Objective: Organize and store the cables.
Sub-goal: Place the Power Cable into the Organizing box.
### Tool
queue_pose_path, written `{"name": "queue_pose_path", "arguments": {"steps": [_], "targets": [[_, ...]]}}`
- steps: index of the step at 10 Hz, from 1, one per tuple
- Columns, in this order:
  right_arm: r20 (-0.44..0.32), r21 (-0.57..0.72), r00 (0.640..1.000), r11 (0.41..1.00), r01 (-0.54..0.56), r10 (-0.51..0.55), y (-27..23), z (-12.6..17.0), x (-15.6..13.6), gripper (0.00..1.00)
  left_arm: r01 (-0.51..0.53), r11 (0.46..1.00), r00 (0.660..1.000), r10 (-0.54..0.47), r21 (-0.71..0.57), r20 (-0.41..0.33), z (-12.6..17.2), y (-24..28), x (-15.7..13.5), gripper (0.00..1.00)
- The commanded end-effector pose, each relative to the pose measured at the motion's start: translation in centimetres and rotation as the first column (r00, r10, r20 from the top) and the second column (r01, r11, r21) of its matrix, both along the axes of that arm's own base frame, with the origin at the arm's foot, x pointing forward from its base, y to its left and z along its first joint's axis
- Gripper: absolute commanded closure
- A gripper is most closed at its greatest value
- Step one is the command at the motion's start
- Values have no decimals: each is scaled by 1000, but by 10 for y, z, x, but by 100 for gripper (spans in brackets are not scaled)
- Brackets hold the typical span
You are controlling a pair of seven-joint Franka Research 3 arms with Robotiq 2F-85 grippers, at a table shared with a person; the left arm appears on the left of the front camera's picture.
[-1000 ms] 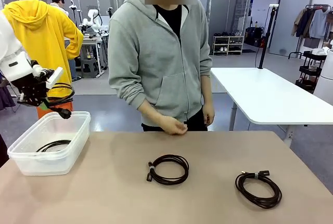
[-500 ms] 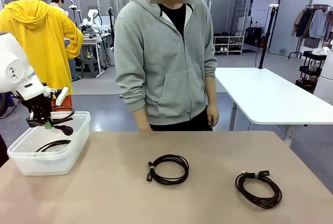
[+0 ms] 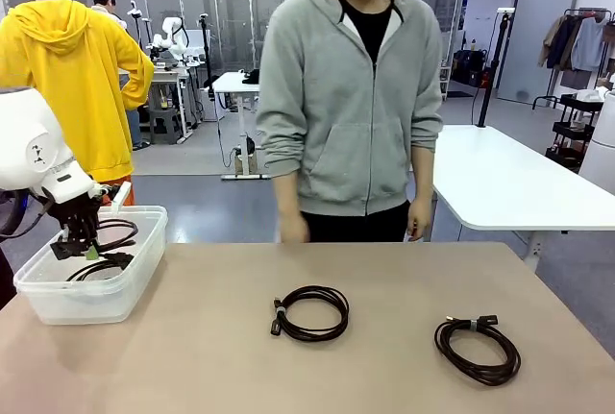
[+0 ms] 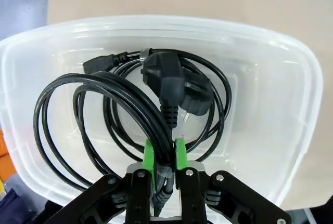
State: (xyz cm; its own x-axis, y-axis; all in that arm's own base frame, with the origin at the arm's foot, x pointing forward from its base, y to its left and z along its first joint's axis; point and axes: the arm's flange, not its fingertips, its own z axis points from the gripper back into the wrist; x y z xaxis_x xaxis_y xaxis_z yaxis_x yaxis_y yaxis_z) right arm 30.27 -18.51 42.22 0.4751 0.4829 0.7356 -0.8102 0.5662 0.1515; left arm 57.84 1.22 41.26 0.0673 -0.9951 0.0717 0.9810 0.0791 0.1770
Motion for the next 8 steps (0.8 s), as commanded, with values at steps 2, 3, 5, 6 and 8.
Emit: {"name": "queue_pose_path", "arguments": {"steps": [2, 3, 5, 6, 8], "targets": [[22, 10, 1000, 1000, -9, 9, 0, -1, -1, 0, -28, 999, 999, 28, 22, -28, 10, 0, 9, 53], [22, 10, 1000, 1000, -9, 9, 0, -1, -1, 0, -38, 999, 999, 38, 20, -26, 11, 0, 8, 36], [22, 10, 1000, 1000, -9, 9, 0, -1, -1, 0, -36, 999, 999, 36, 11, -13, 17, -2, 9, 6], [22, 10, 1000, 1000, -9, 9, 0, -1, -1, 0, -39, 999, 999, 39, 8, -8, 19, -3, 9, 0], [22, 10, 1000, 1000, -9, 9, 0, -1, -1, 0, -33, 999, 999, 33, -1, -2, 24, -4, 7, 0]]}}
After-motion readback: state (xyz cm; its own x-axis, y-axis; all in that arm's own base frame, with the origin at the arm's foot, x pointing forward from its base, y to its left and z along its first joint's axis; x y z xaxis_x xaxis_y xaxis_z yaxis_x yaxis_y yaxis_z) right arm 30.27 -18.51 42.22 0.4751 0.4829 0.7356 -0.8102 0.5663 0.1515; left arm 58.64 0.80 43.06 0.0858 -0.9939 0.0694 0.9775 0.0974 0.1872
